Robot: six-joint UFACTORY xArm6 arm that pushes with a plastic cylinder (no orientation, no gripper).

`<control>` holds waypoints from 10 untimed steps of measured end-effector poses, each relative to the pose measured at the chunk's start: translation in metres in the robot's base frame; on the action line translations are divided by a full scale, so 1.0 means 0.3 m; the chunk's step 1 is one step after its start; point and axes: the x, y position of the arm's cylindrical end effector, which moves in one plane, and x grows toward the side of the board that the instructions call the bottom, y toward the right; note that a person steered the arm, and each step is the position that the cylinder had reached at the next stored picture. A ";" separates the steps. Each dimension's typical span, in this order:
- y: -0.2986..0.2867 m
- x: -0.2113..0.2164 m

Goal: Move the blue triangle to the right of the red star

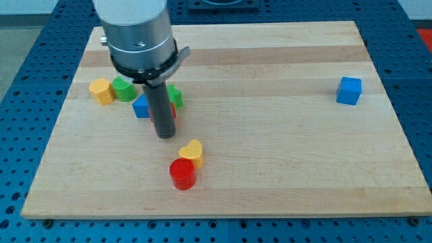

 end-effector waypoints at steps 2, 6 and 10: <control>-0.110 0.015; -0.253 -0.211; 0.115 -0.168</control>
